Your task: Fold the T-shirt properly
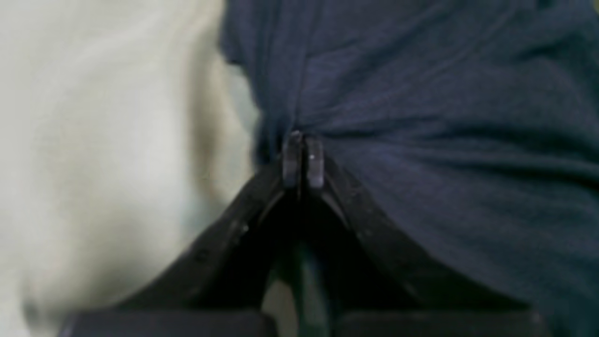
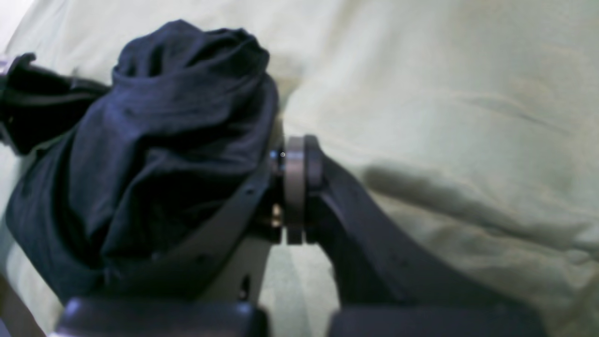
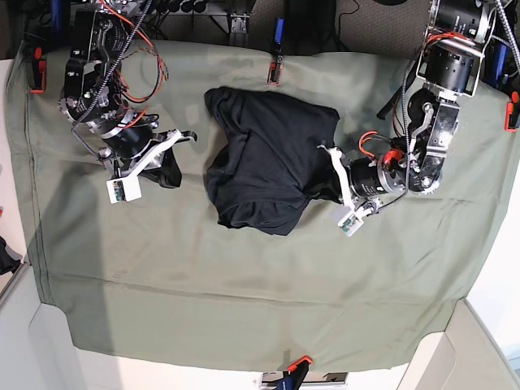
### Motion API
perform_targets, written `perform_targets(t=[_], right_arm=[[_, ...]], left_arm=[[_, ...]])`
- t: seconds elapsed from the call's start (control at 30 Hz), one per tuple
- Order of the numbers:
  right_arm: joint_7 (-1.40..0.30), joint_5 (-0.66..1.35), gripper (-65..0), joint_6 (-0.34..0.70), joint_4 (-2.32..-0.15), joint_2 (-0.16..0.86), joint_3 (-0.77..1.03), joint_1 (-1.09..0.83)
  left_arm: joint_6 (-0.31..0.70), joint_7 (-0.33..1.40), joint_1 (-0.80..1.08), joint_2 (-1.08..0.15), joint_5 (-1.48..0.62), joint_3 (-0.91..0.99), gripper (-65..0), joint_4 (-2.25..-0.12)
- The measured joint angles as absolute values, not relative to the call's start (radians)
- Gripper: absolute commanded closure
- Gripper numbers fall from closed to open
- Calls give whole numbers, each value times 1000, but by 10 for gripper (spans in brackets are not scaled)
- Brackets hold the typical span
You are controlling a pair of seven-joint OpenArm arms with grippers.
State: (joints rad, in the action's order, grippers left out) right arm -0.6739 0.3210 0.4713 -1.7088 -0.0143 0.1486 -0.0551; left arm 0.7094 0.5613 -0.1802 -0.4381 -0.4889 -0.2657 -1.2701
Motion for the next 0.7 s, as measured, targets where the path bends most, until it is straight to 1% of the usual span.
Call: perform_targets(t=[0.07, 0.13, 0.27, 0.37, 0.43, 0.53, 0.7], right_arm=[[-674, 321, 0, 471, -1709, -14, 149, -55], [-675, 320, 0, 471, -1709, -14, 149, -56], [-676, 322, 0, 471, -1709, -14, 149, -57], [-678, 323, 0, 471, -1711, -7, 149, -58], [-706, 323, 0, 471, -1726, 9, 150, -58], [-726, 346, 0, 468, -1766, 52, 151, -78], [-732, 365, 0, 468, -1852, 141, 152, -211]], left_arm=[[707, 592, -189, -453, -517, -266, -11, -1276], [696, 669, -189, -483, -566, -268, -11, -1320], [689, 805, -181, -559, -716, -234, -11, -1496], [692, 866, -160, -595, -803, -162, -11, -1639], [695, 894, -109, -627, -847, -102, -11, -1715], [692, 918, 20, -671, -860, 2, -11, -1790], [693, 928, 255, -670, -907, 183, -11, -1896]])
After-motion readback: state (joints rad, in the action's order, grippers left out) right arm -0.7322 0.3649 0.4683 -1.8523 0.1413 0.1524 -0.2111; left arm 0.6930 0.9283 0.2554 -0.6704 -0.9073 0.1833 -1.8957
